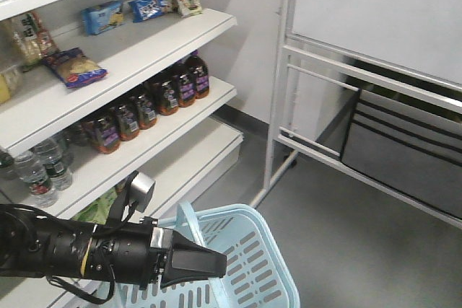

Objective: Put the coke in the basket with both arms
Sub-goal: 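Drive toward the shelf with the red Coca-Cola bottle, basket held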

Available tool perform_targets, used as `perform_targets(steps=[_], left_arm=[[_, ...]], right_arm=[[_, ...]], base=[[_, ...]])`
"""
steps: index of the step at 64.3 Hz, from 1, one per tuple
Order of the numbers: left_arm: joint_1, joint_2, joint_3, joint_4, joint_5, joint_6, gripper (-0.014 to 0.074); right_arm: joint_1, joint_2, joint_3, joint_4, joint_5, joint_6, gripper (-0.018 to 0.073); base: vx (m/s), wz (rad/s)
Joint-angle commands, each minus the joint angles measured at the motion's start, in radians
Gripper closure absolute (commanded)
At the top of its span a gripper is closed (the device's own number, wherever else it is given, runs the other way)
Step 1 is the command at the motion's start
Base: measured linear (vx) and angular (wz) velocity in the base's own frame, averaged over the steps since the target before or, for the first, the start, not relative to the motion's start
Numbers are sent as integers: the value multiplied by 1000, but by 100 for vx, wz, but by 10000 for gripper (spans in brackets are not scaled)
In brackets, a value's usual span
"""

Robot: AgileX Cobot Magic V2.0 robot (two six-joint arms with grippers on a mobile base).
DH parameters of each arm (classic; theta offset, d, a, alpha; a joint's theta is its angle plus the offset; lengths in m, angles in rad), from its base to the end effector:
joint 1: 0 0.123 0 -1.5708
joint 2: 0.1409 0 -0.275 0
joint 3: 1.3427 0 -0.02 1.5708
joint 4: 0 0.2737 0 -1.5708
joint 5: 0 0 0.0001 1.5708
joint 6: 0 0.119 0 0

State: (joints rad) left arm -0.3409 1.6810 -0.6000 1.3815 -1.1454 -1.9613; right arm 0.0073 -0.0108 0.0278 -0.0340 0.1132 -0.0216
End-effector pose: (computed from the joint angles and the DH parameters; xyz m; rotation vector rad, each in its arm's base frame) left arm 0.2267 -0.1933 0.1408 0.1734 2.3674 -1.8201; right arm 0.1178 0.0004 0.1926 -0.0476 1.6132 -0.0403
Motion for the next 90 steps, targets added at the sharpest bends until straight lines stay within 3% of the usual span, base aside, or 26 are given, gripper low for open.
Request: perform_targets(steps=[1,90], left_arm=[[-5,-43,-14,-60,-213,9,603],[-5,-43,-14,-60,-213,9,603]], right_arm=[[-5,-13,8,-9,-72,-3,569],[-5,-13,8,-9,-72,-3,569]], base=[[13,51],[12,52]])
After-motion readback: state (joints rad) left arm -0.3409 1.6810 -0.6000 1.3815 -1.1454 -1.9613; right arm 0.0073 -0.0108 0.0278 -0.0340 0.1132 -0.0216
